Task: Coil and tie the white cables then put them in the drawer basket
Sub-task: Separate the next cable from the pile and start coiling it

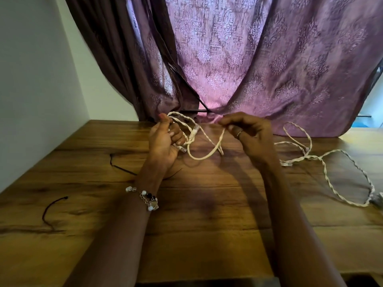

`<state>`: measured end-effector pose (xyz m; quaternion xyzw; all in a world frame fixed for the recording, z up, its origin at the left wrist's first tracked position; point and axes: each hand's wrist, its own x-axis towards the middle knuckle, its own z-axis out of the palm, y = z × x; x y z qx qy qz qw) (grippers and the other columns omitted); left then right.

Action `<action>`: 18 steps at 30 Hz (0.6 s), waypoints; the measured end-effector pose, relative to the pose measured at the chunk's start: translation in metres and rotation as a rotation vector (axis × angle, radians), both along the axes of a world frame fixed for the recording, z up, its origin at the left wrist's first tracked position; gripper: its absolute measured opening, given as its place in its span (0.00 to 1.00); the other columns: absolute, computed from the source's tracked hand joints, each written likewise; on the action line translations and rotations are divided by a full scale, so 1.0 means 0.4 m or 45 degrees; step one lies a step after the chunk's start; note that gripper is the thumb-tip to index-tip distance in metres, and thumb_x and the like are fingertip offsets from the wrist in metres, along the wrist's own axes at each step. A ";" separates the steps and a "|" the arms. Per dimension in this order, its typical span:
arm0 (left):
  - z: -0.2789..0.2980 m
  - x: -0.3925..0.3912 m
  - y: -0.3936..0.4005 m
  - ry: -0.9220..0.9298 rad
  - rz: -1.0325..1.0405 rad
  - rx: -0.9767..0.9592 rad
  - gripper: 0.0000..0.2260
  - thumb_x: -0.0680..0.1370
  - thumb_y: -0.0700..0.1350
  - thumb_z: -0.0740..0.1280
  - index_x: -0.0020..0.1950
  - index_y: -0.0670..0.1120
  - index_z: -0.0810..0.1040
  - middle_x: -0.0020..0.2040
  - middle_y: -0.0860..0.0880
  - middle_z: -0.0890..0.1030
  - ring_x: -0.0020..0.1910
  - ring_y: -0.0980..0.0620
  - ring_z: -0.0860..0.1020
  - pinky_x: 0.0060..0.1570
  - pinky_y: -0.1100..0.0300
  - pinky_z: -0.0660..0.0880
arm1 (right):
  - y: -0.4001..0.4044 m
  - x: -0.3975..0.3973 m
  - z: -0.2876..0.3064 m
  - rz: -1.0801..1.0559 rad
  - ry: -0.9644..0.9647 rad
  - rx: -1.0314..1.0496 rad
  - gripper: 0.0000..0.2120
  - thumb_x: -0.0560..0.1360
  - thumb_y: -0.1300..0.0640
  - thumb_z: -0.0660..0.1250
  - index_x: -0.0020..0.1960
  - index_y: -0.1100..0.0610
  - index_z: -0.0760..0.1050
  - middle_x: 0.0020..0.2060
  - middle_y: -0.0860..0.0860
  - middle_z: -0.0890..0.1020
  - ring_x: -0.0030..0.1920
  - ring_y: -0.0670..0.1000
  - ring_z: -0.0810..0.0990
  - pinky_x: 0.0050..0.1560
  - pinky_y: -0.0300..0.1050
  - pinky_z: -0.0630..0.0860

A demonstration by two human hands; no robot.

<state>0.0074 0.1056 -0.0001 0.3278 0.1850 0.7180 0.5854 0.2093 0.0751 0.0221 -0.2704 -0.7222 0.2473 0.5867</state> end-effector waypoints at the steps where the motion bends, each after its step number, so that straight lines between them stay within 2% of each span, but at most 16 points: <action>1: -0.002 0.004 0.000 0.014 0.021 -0.006 0.18 0.83 0.52 0.53 0.35 0.46 0.62 0.21 0.54 0.61 0.17 0.60 0.57 0.19 0.69 0.57 | -0.010 -0.016 0.002 0.075 0.045 -0.007 0.13 0.73 0.73 0.61 0.49 0.61 0.81 0.44 0.55 0.84 0.49 0.53 0.82 0.52 0.45 0.76; 3: -0.003 0.014 -0.001 0.005 0.055 -0.008 0.18 0.83 0.51 0.52 0.35 0.46 0.62 0.21 0.54 0.61 0.18 0.59 0.57 0.20 0.68 0.58 | -0.022 -0.040 0.005 0.151 -0.023 -0.038 0.10 0.74 0.69 0.62 0.50 0.63 0.81 0.42 0.55 0.84 0.46 0.52 0.83 0.50 0.43 0.77; 4: -0.004 0.019 -0.003 -0.008 0.062 0.002 0.17 0.83 0.50 0.52 0.36 0.46 0.63 0.21 0.54 0.61 0.18 0.60 0.58 0.20 0.68 0.59 | -0.022 -0.048 0.004 0.112 -0.174 0.005 0.08 0.75 0.64 0.66 0.50 0.64 0.82 0.41 0.55 0.85 0.43 0.51 0.83 0.47 0.43 0.79; 6: -0.006 0.029 -0.004 -0.029 0.054 0.024 0.16 0.83 0.50 0.52 0.38 0.45 0.64 0.21 0.54 0.62 0.18 0.60 0.58 0.21 0.67 0.61 | -0.007 -0.063 -0.015 -0.143 -0.674 0.207 0.13 0.71 0.49 0.72 0.46 0.59 0.83 0.38 0.51 0.84 0.36 0.48 0.81 0.39 0.46 0.78; 7: -0.008 0.030 -0.003 -0.042 0.044 0.027 0.16 0.84 0.50 0.51 0.38 0.45 0.64 0.21 0.54 0.62 0.18 0.60 0.59 0.22 0.66 0.62 | 0.003 -0.075 -0.028 -0.242 -0.919 0.276 0.17 0.68 0.42 0.71 0.44 0.56 0.82 0.37 0.49 0.83 0.33 0.46 0.78 0.36 0.46 0.77; 9: -0.009 0.028 -0.001 -0.076 0.014 0.024 0.17 0.83 0.50 0.51 0.38 0.45 0.65 0.22 0.54 0.63 0.18 0.60 0.59 0.22 0.66 0.63 | 0.018 -0.088 -0.047 -0.289 -1.196 0.305 0.19 0.67 0.39 0.68 0.44 0.54 0.82 0.38 0.48 0.84 0.33 0.46 0.75 0.36 0.49 0.77; 11: -0.009 0.021 0.003 -0.135 -0.020 0.026 0.17 0.83 0.51 0.52 0.37 0.45 0.64 0.22 0.54 0.63 0.18 0.60 0.59 0.22 0.66 0.64 | 0.026 -0.089 -0.055 -0.279 -1.214 0.277 0.15 0.68 0.42 0.70 0.46 0.52 0.83 0.39 0.49 0.84 0.36 0.51 0.78 0.38 0.52 0.78; 14: -0.010 0.007 0.008 -0.266 -0.098 0.026 0.18 0.83 0.52 0.52 0.36 0.46 0.65 0.22 0.54 0.63 0.18 0.60 0.60 0.22 0.65 0.65 | 0.036 -0.080 -0.057 -0.356 -1.212 0.284 0.19 0.67 0.37 0.67 0.46 0.50 0.83 0.38 0.48 0.84 0.41 0.54 0.81 0.41 0.50 0.76; 16: -0.013 0.005 0.011 -0.312 -0.166 0.020 0.18 0.83 0.53 0.51 0.37 0.46 0.66 0.22 0.54 0.64 0.18 0.60 0.60 0.23 0.65 0.65 | 0.041 -0.085 -0.066 -0.375 -1.295 0.321 0.19 0.68 0.38 0.65 0.43 0.51 0.84 0.36 0.48 0.83 0.41 0.54 0.80 0.44 0.51 0.74; 18: -0.014 0.004 0.011 -0.334 -0.219 0.015 0.17 0.83 0.53 0.50 0.37 0.47 0.65 0.21 0.55 0.64 0.17 0.60 0.60 0.22 0.66 0.65 | 0.042 -0.087 -0.071 -0.433 -1.430 0.288 0.17 0.71 0.40 0.64 0.44 0.50 0.84 0.38 0.49 0.82 0.45 0.55 0.79 0.51 0.53 0.70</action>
